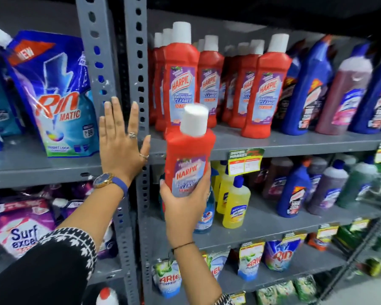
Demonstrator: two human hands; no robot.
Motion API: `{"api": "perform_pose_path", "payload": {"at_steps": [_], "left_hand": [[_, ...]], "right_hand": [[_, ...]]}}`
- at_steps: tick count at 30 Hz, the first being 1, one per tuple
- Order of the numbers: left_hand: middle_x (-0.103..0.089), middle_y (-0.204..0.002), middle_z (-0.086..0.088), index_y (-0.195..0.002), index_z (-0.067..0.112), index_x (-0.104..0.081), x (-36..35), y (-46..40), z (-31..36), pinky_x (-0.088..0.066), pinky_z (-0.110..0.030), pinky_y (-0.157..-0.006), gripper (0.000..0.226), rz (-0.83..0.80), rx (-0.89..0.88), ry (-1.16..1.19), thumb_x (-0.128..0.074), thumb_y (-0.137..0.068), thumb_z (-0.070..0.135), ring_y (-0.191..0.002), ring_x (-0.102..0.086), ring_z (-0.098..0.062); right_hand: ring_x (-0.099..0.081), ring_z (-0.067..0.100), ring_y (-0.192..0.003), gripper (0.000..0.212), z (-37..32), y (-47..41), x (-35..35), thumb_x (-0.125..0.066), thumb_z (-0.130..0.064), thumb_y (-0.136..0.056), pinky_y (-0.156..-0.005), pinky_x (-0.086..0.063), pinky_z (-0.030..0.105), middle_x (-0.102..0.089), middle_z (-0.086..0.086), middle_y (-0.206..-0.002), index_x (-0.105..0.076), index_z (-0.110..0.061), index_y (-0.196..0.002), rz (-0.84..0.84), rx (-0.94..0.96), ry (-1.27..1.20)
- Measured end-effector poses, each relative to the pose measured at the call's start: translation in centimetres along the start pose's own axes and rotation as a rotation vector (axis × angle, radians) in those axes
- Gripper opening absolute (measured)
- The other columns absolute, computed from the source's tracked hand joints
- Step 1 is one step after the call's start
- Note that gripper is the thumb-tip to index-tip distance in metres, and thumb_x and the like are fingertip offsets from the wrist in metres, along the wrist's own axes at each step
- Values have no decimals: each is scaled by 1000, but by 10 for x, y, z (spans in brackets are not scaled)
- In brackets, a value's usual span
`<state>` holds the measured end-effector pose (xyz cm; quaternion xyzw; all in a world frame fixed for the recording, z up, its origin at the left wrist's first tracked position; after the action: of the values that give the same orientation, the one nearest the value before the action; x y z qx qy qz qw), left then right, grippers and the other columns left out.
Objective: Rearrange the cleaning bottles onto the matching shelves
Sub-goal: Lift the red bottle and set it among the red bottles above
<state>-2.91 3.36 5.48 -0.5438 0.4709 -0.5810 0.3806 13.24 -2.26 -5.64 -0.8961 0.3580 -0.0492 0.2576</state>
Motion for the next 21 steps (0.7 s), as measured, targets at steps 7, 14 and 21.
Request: {"api": "perform_pose_path", "payload": {"at_steps": [7,14,21], "left_hand": [[-14,-153,-28,-153,14,-13,-2,1,-2,7,-37,-118,67,-3,1,43,-35,-97,43,-143,-5,-37],[-14,-153,-28,-153,13,-13,-2,1,-1,4,-38,-118,66,7,-7,1,-33,-96,40,-143,-4,-36],[-15,-153,-28,-153,13,-12,-3,1,-1,3,-39,-118,66,35,-17,1,-31,-96,41,-142,-8,-38]], "right_hand": [[-30,12,-133,107,-91,-83,-10,-80,-35,-63,-102,-34,27,-34,3,-149,-15,-25,-148,101,174,-14],[-32,17,-128,103,-87,-160,-22,-77,-27,-68,-91,-35,26,-28,9,-150,-14,-20,-149,175,130,-31],[-29,34,-136,104,-51,-205,-43,-79,-18,-67,-110,-28,48,-31,23,-147,-14,-5,-147,148,54,74]]}}
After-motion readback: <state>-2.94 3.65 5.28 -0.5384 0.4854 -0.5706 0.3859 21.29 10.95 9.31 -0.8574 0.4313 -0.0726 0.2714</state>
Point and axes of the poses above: each hand's wrist, its own y-axis away from the middle knuckle, its own x-axis out of the back of the hand, z = x × y, the point moved 8 cm from there along -y, towards the middle knuckle
